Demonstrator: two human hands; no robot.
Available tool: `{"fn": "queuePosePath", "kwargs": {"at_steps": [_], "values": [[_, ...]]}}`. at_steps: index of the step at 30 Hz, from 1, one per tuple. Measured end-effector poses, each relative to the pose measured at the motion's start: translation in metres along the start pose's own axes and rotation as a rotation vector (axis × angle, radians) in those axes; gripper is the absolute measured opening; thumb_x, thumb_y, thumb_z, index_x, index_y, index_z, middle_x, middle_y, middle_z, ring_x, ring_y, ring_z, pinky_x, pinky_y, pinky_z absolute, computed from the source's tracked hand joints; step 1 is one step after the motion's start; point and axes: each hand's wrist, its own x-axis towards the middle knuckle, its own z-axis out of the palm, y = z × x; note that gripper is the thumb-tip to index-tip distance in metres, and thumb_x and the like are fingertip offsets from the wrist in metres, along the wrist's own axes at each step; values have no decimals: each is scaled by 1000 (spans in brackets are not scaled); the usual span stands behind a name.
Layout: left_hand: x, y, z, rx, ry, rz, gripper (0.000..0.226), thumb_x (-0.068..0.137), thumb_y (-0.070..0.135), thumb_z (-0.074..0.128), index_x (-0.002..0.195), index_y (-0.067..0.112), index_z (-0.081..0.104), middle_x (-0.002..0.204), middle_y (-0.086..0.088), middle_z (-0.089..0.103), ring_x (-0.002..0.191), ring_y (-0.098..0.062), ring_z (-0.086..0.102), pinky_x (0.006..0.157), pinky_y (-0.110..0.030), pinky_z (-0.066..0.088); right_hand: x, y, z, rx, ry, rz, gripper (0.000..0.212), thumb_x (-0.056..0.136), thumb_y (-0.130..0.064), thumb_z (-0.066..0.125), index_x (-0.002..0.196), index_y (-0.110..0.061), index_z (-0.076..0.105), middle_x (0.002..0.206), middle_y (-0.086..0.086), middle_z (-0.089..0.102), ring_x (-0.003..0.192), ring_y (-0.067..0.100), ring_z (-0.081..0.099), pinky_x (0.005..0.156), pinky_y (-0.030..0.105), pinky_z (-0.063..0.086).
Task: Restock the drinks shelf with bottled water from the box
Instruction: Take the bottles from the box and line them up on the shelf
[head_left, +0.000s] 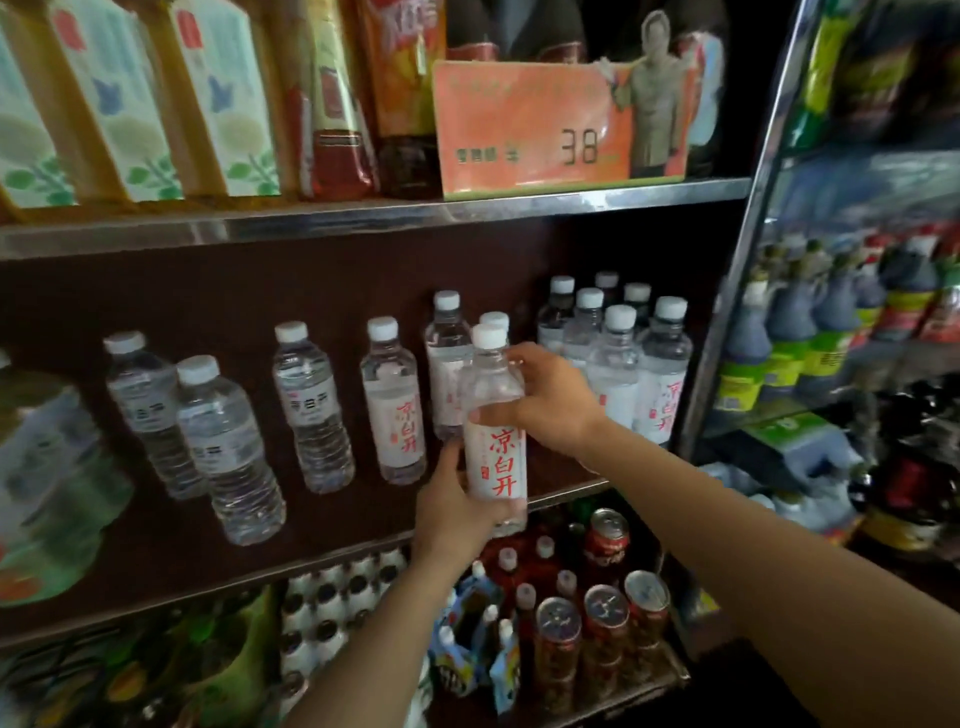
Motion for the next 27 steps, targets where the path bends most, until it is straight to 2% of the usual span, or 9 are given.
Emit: {"fn": "queuePosePath", "kwargs": {"at_steps": [3, 5, 9, 12, 16, 19, 23, 25, 27], "values": [[12, 12, 37, 38, -16, 22, 87, 58, 19, 86, 133, 32, 44, 117, 6, 64, 104, -13, 61, 69, -15, 46, 8, 21, -30, -27, 42, 19, 63, 59, -25, 89, 113, -17, 58, 102, 2, 70, 95, 20, 67, 84, 46, 56], [20, 17, 56, 85, 6, 53, 83, 59, 21, 85, 131, 33, 47, 112, 10, 63, 104, -13, 62, 69, -14, 47, 9, 32, -44, -47, 59, 25, 57, 62, -20, 88, 110, -16, 58, 100, -1, 69, 94, 18, 67, 83, 44, 56], [33, 16, 81, 205, 123, 112, 53, 62, 29, 78, 111, 33, 57, 104, 9, 66, 94, -15, 65, 81, -35, 56, 7, 44, -54, -233, 69, -40, 62, 64, -27, 87, 118, -17, 58, 109, -2, 64, 100, 19, 62, 84, 35, 53], [34, 20, 93, 320, 229, 122, 55, 71, 29, 69, 123, 30, 52, 114, 3, 60, 105, -21, 60, 85, -37, 53, 11, 44, -55, -443, 107, -73, 65, 69, -38, 81, 125, -17, 56, 119, 3, 57, 103, 23, 59, 80, 34, 52], [27, 25, 109, 402, 338, 68, 63, 83, 34, 64, 140, 27, 37, 133, 1, 50, 116, -24, 55, 82, -38, 51, 18, 39, -52, -569, 137, -70, 59, 76, -35, 77, 124, -9, 54, 125, 9, 52, 111, 28, 55, 88, 34, 47], [20, 24, 123, 262, 467, -10, 56, 81, 36, 67, 132, 24, 46, 133, 3, 51, 114, -24, 57, 81, -41, 53, 21, 38, -48, -601, 120, -69, 54, 82, -31, 73, 125, -7, 52, 129, 10, 51, 113, 28, 55, 89, 31, 45], [25, 31, 144, -134, 548, -124, 49, 78, 19, 71, 122, 13, 49, 121, -10, 57, 106, -29, 60, 81, -39, 50, 23, 38, -46, -656, 111, -111, 37, 85, -25, 69, 115, -6, 56, 124, 10, 52, 105, 30, 59, 82, 33, 46], [31, 31, 148, -168, 539, -126, 54, 80, 18, 70, 128, 16, 46, 122, -11, 60, 110, -29, 60, 87, -40, 51, 25, 39, -48, -681, 122, -129, 33, 85, -21, 69, 112, -6, 56, 120, 10, 53, 102, 30, 59, 79, 33, 46], [35, 29, 151, -129, 522, -99, 61, 83, 17, 69, 138, 16, 42, 135, -10, 52, 123, -26, 52, 99, -41, 47, 26, 40, -52, -680, 135, -134, 36, 84, -18, 69, 115, -7, 53, 119, 10, 53, 101, 30, 59, 78, 33, 48]]}}
